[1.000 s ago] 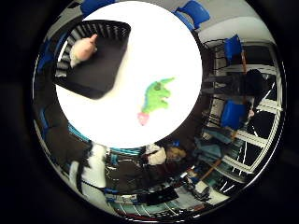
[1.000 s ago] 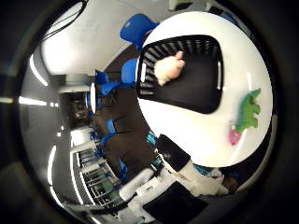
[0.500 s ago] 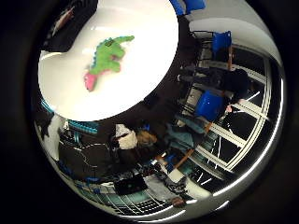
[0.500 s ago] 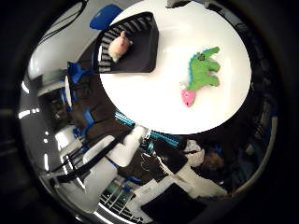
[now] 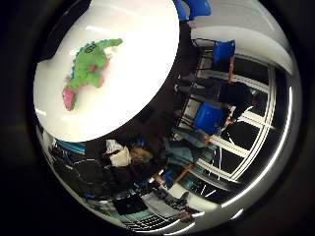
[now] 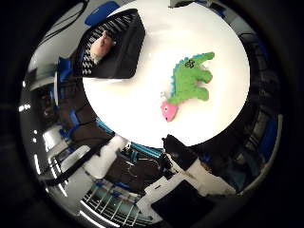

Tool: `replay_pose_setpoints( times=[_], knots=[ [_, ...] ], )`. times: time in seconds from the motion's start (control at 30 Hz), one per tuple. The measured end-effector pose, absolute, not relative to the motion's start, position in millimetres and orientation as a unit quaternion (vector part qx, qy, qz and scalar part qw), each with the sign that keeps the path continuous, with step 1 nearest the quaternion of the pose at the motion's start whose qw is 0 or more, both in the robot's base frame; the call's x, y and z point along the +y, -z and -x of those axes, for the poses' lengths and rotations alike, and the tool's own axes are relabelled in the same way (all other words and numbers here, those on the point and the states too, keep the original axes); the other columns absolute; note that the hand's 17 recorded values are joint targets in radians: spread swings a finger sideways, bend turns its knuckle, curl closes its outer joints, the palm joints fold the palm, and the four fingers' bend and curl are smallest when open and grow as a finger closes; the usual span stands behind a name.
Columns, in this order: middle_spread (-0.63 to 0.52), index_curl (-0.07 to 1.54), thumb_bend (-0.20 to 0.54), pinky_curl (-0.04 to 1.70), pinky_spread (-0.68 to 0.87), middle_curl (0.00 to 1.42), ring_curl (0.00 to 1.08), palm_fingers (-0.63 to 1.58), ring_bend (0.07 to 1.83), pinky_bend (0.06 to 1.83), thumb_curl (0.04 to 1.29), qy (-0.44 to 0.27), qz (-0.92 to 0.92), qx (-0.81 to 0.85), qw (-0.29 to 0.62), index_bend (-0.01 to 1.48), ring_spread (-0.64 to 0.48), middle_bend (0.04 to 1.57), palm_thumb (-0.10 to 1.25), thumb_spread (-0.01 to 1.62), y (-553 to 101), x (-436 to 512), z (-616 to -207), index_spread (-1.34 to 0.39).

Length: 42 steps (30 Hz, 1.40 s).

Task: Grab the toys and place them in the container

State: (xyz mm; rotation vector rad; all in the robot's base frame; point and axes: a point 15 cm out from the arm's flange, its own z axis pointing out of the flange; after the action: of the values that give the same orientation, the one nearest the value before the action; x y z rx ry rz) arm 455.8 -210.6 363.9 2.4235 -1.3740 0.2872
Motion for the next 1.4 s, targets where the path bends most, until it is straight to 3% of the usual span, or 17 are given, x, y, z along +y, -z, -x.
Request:
replay_pose_setpoints(
  times=[0.67,1.03,1.4],
  knots=[
    [0.03,0.25,-0.026,0.34,0.38,0.29,0.28,-0.03,0.25,0.37,0.31,-0.129,-0.875,-0.434,0.171,0.15,0.19,0.18,0.61,1.00,-275,-223,-465,-0.42],
    [0.03,0.24,-0.025,0.33,0.37,0.28,0.27,-0.03,0.25,0.37,0.31,-0.107,-0.886,-0.417,0.176,0.15,0.18,0.18,0.60,0.99,-228,-229,-446,-0.43],
    [0.03,0.23,-0.026,0.33,0.37,0.28,0.27,-0.03,0.24,0.38,0.32,-0.104,-0.881,-0.415,0.203,0.15,0.19,0.18,0.60,0.99,-229,-268,-428,-0.43]
  ],
)
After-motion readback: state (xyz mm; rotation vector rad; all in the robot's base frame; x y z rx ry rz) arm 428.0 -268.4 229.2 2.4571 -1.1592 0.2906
